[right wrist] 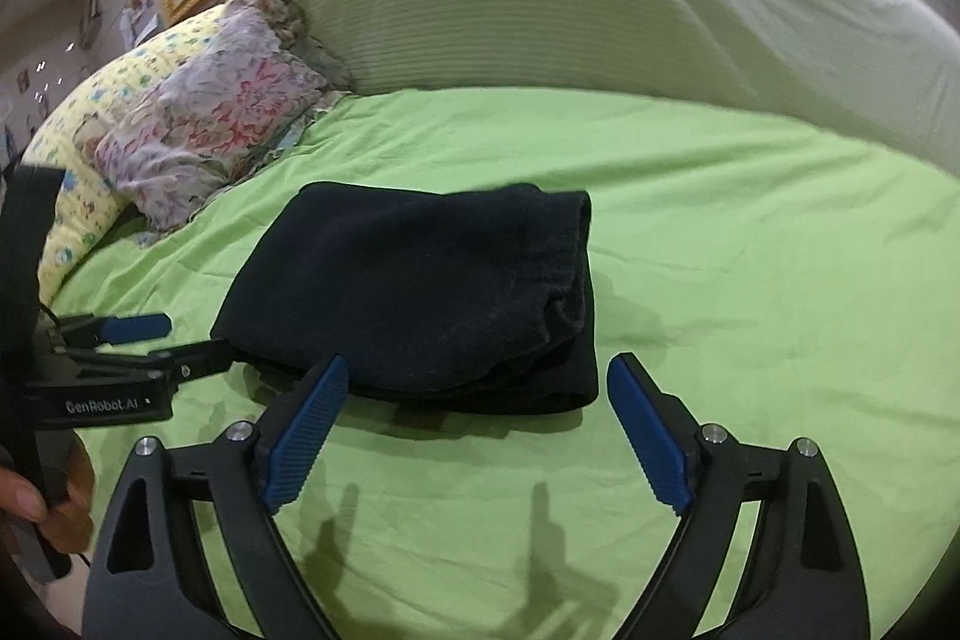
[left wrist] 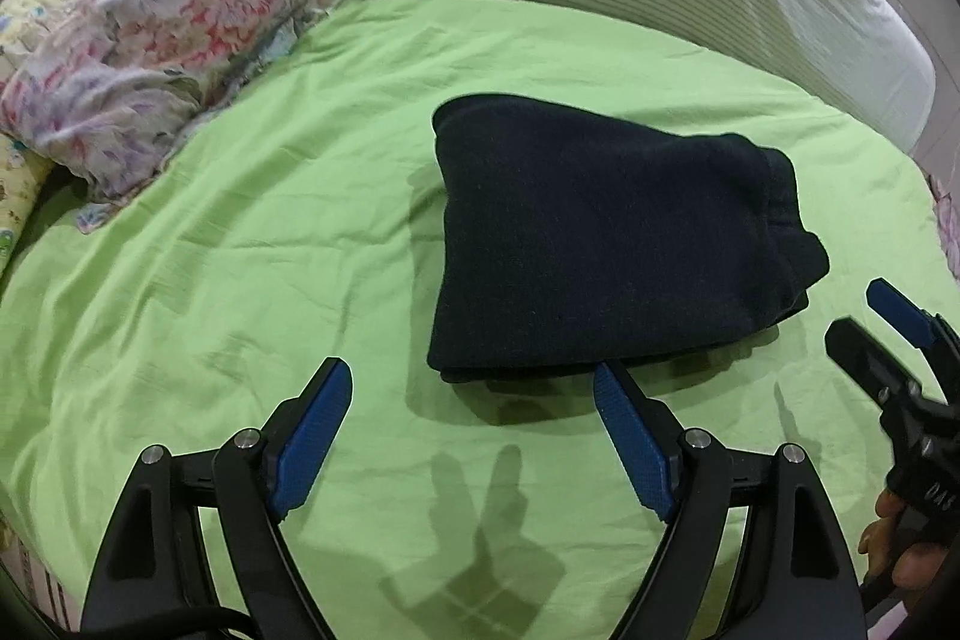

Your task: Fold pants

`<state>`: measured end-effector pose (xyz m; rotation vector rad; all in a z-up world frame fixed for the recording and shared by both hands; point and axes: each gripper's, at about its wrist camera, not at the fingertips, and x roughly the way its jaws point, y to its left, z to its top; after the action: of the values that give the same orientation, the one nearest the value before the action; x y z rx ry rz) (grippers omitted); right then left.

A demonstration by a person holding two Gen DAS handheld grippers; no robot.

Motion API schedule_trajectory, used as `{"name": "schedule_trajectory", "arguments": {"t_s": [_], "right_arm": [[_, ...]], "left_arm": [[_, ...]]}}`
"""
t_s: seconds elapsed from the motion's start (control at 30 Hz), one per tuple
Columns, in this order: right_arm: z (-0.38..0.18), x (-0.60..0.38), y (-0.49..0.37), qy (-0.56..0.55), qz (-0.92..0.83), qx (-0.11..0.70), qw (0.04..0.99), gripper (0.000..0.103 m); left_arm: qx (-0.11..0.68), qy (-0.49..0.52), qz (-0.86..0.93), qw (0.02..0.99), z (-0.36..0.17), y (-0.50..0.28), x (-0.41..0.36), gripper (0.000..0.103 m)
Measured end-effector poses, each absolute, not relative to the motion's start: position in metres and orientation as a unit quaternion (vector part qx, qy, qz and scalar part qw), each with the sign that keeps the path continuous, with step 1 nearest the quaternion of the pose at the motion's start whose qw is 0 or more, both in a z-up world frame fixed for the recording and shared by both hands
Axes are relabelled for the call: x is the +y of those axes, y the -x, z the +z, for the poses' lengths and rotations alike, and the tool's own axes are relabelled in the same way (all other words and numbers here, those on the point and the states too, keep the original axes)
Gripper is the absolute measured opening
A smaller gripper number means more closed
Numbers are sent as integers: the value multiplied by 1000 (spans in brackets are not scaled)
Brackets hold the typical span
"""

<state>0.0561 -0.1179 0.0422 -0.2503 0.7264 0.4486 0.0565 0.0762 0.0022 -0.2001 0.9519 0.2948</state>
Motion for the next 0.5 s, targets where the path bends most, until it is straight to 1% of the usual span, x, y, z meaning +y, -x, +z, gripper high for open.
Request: {"name": "schedule_trajectory", "arguments": {"t_s": [0.17,0.5], "right_arm": [[38,-108,-53,145,226,351,897,92],[32,-110,-53,127,231,342,902,93]], "left_arm": [[437,88,152,882,7,-53,76,86],[413,70,165,893,7,-44,66,87]]}}
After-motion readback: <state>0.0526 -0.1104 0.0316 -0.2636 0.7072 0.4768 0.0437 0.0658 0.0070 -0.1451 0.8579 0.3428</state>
